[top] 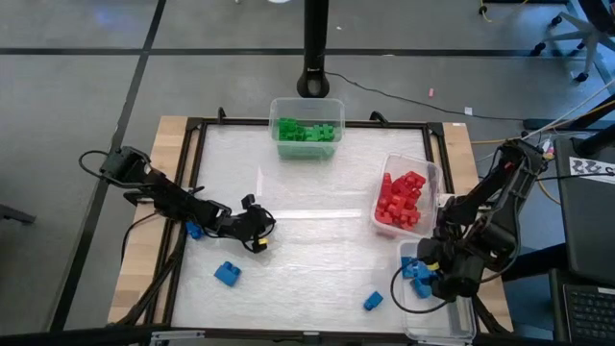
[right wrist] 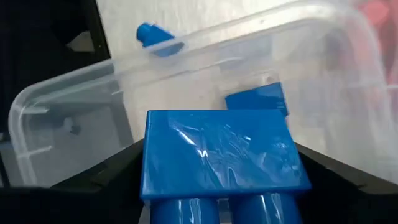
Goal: Sort blocks
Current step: Put the blue game piece into the bottom right transparent bin
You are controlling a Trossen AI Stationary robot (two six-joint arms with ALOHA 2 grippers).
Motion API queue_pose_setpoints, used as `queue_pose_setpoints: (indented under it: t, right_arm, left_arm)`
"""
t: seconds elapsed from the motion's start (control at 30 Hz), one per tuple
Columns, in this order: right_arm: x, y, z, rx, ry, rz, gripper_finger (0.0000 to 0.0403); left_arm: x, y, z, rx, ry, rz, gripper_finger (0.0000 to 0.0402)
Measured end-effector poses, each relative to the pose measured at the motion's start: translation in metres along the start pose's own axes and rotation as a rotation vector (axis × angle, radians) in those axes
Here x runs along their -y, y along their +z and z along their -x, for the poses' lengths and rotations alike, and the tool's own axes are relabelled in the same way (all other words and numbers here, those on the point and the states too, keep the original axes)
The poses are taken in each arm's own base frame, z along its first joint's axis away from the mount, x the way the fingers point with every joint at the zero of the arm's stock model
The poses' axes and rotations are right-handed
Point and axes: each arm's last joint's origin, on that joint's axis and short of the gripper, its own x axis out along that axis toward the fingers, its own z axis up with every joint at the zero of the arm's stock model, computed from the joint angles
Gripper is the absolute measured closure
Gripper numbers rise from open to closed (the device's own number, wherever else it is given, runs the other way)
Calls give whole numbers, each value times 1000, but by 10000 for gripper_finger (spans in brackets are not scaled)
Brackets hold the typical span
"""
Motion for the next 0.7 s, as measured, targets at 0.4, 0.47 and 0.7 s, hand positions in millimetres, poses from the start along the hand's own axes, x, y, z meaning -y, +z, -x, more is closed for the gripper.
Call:
queue_pose_setpoints:
  t: [0.4,0.47,0.7]
  right_arm:
    - [1,-3,-7,-88,-67,11,14]
    - [1,-3,-7,-114,-50,-9,7]
    - [2,16,-9,-39,-25,-10,27]
  left_arm:
    - [0,0,0,1,-1,1,400]
    - [0,0,0,1,-1,1,400]
    - [0,0,0,3,-1,1,400]
